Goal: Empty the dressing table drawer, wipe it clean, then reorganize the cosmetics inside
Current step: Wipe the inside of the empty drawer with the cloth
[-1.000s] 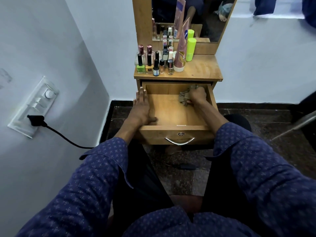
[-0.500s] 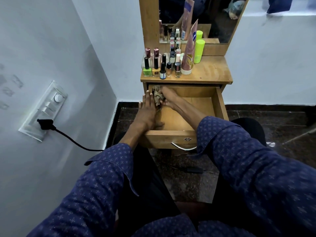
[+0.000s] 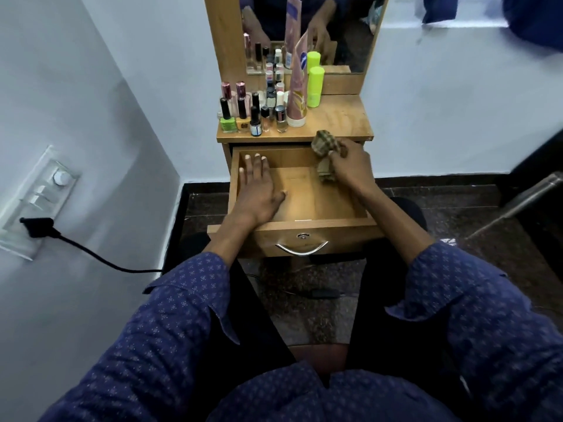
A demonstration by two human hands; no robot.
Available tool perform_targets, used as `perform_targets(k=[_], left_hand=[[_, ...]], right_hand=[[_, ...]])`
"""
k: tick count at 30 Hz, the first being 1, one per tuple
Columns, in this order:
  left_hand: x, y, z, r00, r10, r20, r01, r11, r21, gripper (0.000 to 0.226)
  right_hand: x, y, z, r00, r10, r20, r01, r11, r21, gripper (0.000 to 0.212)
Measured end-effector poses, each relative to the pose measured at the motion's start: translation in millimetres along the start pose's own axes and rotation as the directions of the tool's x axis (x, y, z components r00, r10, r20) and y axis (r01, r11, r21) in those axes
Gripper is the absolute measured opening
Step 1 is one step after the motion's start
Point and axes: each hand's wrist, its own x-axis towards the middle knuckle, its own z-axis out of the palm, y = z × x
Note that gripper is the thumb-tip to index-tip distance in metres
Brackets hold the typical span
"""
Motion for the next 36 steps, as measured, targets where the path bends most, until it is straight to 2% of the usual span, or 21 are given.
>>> perform_targets(k=[3,4,7,11,14,18,20,22,24,26,28,30,32,34,36], left_hand=[[1,32,12,0.999,0.015,0.044,-0.009,0.992,-0.124,0.091],[2,38,15,0.998,0.026,0.063,-0.018,0.992,-0.124,0.091],[5,40,21,0.993,0.019,0.117,-0.009,0.996,-0.089,0.094],[6,36,22,0.986,-0.021,0.167,0.033,0.997,-0.071,0.098],[7,40,25,0.983,0.004,0.185,0.004,0.999,-0.046,0.102],[8,38,24,0.982,-0.001,0.19,0.012,0.998,-0.057,0.102],[7,40,24,0.983,-0.007,0.181,0.017,0.998,-0.054,0.101],[5,41,23,0.984,-0.012,0.178,0.022,0.998,-0.052,0.101],[5,40,22,0.983,-0.017,0.185,0.026,0.998,-0.049,0.101],[7,41,22,0.98,-0.013,0.198,0.023,0.999,-0.049,0.101],[7,42,22,0.979,-0.008,0.202,0.019,0.998,-0.055,0.101],[6,42,22,0.981,-0.009,0.195,0.02,0.998,-0.053,0.101],[5,42,20,0.981,-0.014,0.191,0.025,0.998,-0.058,0.1],[4,42,20,0.981,-0.017,0.193,0.03,0.998,-0.062,0.099],[5,41,20,0.981,-0.012,0.193,0.025,0.997,-0.068,0.099]], right_hand=[[-6,21,-16,0.97,-0.133,-0.201,0.078,0.963,-0.259,0.041],[-8,29,-20,0.963,-0.172,-0.209,0.089,0.931,-0.355,0.044],[-14,47,-24,0.976,-0.197,-0.097,0.113,0.83,-0.546,0.048],[1,58,-19,0.99,-0.144,0.006,0.125,0.838,-0.532,0.052],[20,53,-20,0.99,-0.117,0.082,0.143,0.835,-0.531,0.038],[17,46,-22,0.99,-0.138,0.042,0.14,0.844,-0.517,0.027],[19,46,-30,0.997,-0.076,0.008,0.069,0.857,-0.51,0.025],[23,47,-48,1.0,0.013,-0.003,-0.013,0.875,-0.485,0.031],[20,46,-65,0.995,0.069,0.073,-0.027,0.883,-0.469,0.04],[10,39,-79,0.974,0.108,0.199,0.013,0.853,-0.522,0.037],[5,31,-87,0.966,0.117,0.228,0.033,0.824,-0.566,0.032],[1,20,-93,0.995,0.037,0.09,0.022,0.814,-0.58,0.03],[-4,9,-93,0.994,-0.087,-0.068,0.032,0.817,-0.576,0.029],[-8,0,-90,0.965,-0.24,-0.102,0.126,0.773,-0.622,0.028],[-10,2,-78,0.951,-0.308,-0.038,0.198,0.695,-0.691,0.032]])
